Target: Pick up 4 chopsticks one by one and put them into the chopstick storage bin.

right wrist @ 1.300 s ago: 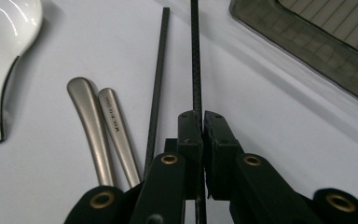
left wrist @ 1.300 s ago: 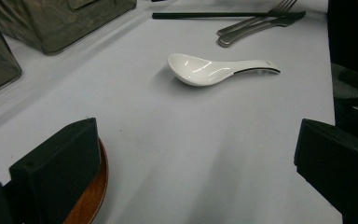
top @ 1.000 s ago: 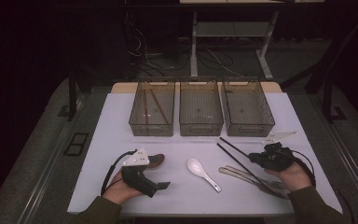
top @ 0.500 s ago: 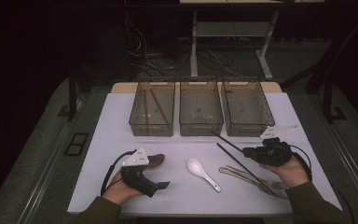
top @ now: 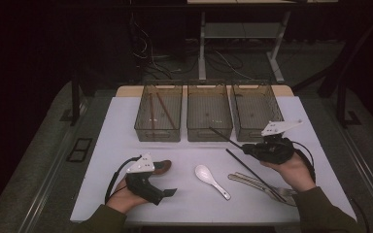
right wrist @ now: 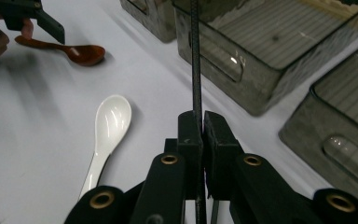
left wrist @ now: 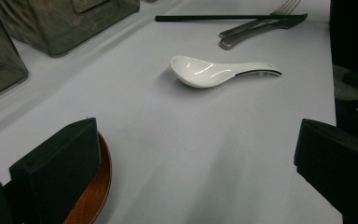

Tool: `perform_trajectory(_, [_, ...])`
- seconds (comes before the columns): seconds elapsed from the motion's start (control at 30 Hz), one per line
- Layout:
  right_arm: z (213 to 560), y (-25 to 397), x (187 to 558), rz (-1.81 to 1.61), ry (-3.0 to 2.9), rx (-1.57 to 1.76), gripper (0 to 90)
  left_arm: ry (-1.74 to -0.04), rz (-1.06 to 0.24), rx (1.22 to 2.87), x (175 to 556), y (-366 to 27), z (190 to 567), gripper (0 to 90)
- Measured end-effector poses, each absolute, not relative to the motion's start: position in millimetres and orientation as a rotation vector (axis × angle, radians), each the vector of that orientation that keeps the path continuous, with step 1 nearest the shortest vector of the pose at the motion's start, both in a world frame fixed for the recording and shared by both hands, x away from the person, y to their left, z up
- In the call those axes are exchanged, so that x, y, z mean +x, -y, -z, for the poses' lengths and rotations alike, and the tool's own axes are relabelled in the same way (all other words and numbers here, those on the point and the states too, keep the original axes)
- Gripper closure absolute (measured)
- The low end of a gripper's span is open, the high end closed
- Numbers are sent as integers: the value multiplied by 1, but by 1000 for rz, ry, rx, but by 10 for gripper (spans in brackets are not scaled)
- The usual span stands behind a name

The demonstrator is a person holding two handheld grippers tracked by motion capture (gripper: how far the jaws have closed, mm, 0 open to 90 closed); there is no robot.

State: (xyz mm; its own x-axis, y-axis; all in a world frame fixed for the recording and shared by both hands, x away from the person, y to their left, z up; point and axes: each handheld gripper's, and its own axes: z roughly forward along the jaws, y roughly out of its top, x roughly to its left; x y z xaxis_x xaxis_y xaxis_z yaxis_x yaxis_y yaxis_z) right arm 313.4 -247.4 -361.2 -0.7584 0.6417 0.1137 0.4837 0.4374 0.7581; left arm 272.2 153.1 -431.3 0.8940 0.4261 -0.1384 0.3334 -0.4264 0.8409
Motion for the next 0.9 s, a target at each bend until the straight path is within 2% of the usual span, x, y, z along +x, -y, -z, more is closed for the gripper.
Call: perform_trajectory(0.9, [349,187,358,-1268,-2469,992,855,-551,-120,2041,274,-154,431,0])
